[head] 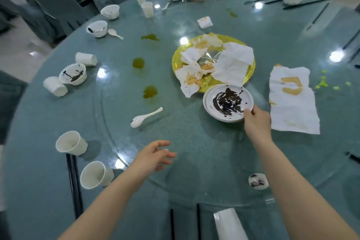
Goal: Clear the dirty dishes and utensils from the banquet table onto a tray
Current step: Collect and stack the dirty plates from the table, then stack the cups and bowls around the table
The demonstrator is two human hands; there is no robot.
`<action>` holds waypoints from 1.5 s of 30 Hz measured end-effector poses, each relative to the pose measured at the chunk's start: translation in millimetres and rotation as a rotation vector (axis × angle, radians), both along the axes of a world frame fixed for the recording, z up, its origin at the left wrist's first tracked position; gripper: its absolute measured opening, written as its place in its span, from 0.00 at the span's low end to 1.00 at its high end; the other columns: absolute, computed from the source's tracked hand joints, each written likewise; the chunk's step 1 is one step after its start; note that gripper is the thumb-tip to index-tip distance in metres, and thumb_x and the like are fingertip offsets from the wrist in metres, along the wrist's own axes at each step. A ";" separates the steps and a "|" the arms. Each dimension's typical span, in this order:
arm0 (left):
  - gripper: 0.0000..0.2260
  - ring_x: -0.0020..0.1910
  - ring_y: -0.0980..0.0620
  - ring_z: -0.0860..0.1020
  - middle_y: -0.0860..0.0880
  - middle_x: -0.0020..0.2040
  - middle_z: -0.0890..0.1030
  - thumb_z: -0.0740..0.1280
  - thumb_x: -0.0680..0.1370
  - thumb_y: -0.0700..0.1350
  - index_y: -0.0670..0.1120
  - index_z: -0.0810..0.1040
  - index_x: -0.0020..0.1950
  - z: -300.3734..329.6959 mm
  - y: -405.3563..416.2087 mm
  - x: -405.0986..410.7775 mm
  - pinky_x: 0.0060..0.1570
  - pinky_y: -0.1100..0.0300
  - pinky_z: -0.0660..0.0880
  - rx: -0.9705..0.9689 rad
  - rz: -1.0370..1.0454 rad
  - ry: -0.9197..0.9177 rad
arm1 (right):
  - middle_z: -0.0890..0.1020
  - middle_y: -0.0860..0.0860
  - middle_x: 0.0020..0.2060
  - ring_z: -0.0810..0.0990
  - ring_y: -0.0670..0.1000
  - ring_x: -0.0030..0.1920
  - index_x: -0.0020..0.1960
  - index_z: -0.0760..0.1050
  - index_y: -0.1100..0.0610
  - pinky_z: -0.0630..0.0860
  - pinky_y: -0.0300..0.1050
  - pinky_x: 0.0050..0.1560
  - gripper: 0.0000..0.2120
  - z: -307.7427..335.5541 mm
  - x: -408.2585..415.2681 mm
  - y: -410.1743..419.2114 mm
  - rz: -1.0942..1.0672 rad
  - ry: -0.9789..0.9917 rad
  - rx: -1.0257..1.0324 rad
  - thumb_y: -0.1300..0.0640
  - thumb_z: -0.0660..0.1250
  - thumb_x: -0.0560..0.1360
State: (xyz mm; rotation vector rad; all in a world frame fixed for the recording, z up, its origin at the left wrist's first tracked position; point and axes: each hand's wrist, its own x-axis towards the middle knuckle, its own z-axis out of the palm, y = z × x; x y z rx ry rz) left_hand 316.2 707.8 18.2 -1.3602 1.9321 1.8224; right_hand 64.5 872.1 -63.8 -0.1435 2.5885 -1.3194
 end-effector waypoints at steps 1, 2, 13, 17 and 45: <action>0.09 0.44 0.51 0.80 0.47 0.51 0.84 0.60 0.81 0.41 0.47 0.74 0.60 -0.7 -1.6 3.1 0.46 0.59 0.73 0.002 0.015 -0.006 | 0.72 0.62 0.53 0.71 0.60 0.53 0.54 0.75 0.58 0.68 0.50 0.51 0.14 -0.6 0.5 -2.6 0.028 0.002 0.093 0.52 0.55 0.79; 0.09 0.44 0.51 0.80 0.47 0.51 0.84 0.60 0.81 0.41 0.48 0.74 0.60 -1.5 -2.9 5.8 0.46 0.59 0.72 0.004 0.024 -0.009 | 0.70 0.62 0.56 0.70 0.61 0.55 0.57 0.73 0.59 0.67 0.49 0.53 0.15 -1.1 1.2 -4.9 0.055 -0.006 0.162 0.51 0.54 0.79; 0.09 0.47 0.50 0.82 0.49 0.49 0.85 0.62 0.80 0.42 0.50 0.76 0.58 2.7 -15.2 45.4 0.49 0.57 0.74 0.021 0.072 0.038 | 0.67 0.62 0.65 0.68 0.61 0.64 0.65 0.70 0.61 0.65 0.50 0.63 0.22 18.8 29.4 -7.4 0.122 -0.108 0.197 0.47 0.57 0.78; 0.09 0.46 0.49 0.82 0.48 0.49 0.85 0.63 0.79 0.41 0.50 0.76 0.58 11.6 -19.5 72.6 0.48 0.57 0.74 0.066 0.152 0.101 | 0.73 0.57 0.66 0.74 0.53 0.59 0.69 0.68 0.61 0.68 0.47 0.58 0.22 29.6 71.9 7.4 0.145 -0.115 0.057 0.52 0.60 0.78; 0.31 0.48 0.45 0.73 0.48 0.53 0.73 0.77 0.67 0.47 0.48 0.62 0.62 -59.1 -96.8 170.0 0.47 0.55 0.68 -0.528 0.114 0.073 | 0.74 0.54 0.57 0.74 0.51 0.48 0.65 0.62 0.56 0.70 0.40 0.40 0.36 5.5 300.1 91.7 -0.109 -0.148 0.215 0.55 0.75 0.62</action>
